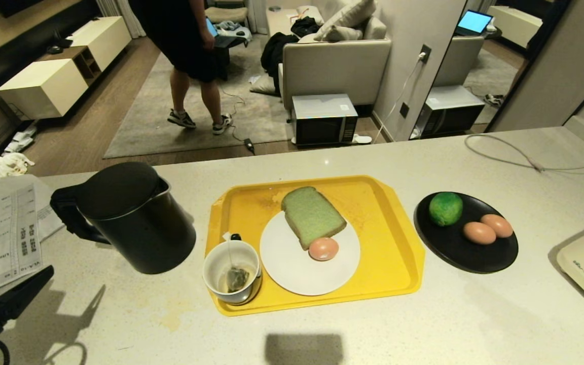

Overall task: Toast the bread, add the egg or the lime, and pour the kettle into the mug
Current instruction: Pick up the kettle

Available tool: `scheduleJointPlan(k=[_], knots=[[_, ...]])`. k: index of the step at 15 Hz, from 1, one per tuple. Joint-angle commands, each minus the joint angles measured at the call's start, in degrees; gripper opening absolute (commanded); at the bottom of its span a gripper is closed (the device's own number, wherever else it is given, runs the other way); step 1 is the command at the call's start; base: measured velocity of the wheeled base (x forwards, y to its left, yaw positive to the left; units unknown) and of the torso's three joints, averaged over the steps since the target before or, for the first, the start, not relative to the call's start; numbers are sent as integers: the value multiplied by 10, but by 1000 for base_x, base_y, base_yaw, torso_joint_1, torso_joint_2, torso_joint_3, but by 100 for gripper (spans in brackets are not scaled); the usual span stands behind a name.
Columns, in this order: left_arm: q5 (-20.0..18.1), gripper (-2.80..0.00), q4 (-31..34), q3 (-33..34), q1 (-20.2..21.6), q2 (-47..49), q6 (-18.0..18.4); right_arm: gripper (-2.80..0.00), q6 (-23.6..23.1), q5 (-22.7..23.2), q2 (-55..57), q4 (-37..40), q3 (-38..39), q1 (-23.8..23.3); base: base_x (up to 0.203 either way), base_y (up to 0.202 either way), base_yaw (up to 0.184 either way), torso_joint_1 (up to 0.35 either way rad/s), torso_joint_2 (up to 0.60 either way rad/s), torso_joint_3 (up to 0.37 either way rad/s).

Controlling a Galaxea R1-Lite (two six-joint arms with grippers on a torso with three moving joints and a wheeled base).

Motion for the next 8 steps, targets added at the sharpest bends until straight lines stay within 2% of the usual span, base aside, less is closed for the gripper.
scheduleJointPlan(k=[1,4,6,8], knots=[[-3,0,-16,-11,0,83,24,-280,0,0,0,0,1,0,0,0,0,0,0,0],[-9,0,-99,-32,0,171,36,-280,0,0,0,0,1,0,0,0,0,0,0,0],[-14,0,-173,-37,0,217,26,-280,0,0,0,0,1,0,0,0,0,0,0,0],[-15,0,-174,-45,-27,219,15,-280,0,0,0,0,1,0,0,0,0,0,0,0]])
